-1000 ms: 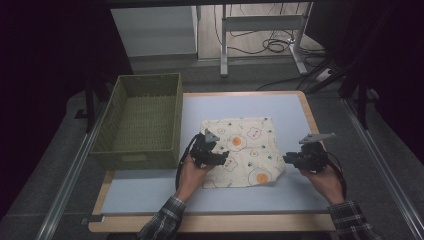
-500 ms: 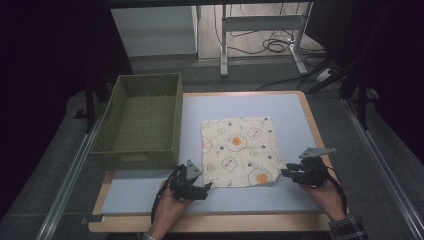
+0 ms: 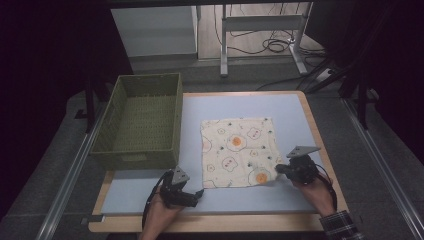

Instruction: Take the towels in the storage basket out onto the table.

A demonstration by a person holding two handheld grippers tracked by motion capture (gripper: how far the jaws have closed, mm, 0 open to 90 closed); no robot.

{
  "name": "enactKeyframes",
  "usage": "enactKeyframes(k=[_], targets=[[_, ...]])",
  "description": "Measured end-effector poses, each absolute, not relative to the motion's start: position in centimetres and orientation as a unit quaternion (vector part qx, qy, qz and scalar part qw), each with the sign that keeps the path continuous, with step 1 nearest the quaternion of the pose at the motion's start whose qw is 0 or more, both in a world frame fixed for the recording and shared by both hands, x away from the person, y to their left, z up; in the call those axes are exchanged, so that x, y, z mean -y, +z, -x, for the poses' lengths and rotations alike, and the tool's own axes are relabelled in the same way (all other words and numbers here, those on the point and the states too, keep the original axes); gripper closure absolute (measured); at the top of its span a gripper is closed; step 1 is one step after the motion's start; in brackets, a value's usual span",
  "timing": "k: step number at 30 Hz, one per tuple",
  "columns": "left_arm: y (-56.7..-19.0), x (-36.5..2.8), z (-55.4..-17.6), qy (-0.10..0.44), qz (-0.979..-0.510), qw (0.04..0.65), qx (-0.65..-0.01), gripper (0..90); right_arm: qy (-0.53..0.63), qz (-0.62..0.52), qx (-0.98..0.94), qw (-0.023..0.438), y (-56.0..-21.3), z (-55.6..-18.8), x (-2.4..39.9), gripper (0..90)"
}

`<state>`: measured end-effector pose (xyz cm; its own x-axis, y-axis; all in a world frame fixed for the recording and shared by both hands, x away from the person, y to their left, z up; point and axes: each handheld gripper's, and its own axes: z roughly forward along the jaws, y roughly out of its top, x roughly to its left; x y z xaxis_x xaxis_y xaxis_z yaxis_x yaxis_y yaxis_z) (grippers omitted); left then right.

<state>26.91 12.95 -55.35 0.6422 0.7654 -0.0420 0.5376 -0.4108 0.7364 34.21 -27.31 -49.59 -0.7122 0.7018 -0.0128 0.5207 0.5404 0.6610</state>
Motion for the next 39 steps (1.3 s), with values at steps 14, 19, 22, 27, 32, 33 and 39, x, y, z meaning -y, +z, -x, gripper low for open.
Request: enactKeyframes(k=[14,19,22,27,32,33,39], targets=[[-55.4,-12.9,-26.9,0.154,-0.824,0.376,-0.396,6.6,0.336,-0.341,-0.862,0.168,-42.4,-35.7,26.0,72.8],[-55.4,-13.0,-26.9,0.154,-0.825,0.374,-0.395,6.6,0.326,-0.351,-0.865,0.149,-44.5,-34.3,27.2,71.6],[-55.4,-12.9,-26.9,0.153,-0.824,0.374,-0.396,6.6,0.324,-0.357,-0.865,0.137,-45.6,-33.5,27.9,72.3],[-55.4,-12.9,-26.9,0.154,-0.824,0.375,-0.396,6.5,0.334,-0.359,-0.865,0.111,-48.3,-32.0,28.7,71.6],[-55.4,-12.9,-26.8,0.154,-0.823,0.375,-0.397,6.5,0.311,-0.36,-0.872,0.113,-51.1,-31.5,28.3,70.4],[-55.4,-12.9,-26.8,0.154,-0.823,0.375,-0.396,6.6,0.312,-0.353,-0.872,0.132,-51.3,-31.2,28.3,76.4],[-55.4,-12.9,-26.8,0.154,-0.823,0.375,-0.396,6.6,0.316,-0.353,-0.869,0.141,-50.9,-30.1,28.9,89.3]])
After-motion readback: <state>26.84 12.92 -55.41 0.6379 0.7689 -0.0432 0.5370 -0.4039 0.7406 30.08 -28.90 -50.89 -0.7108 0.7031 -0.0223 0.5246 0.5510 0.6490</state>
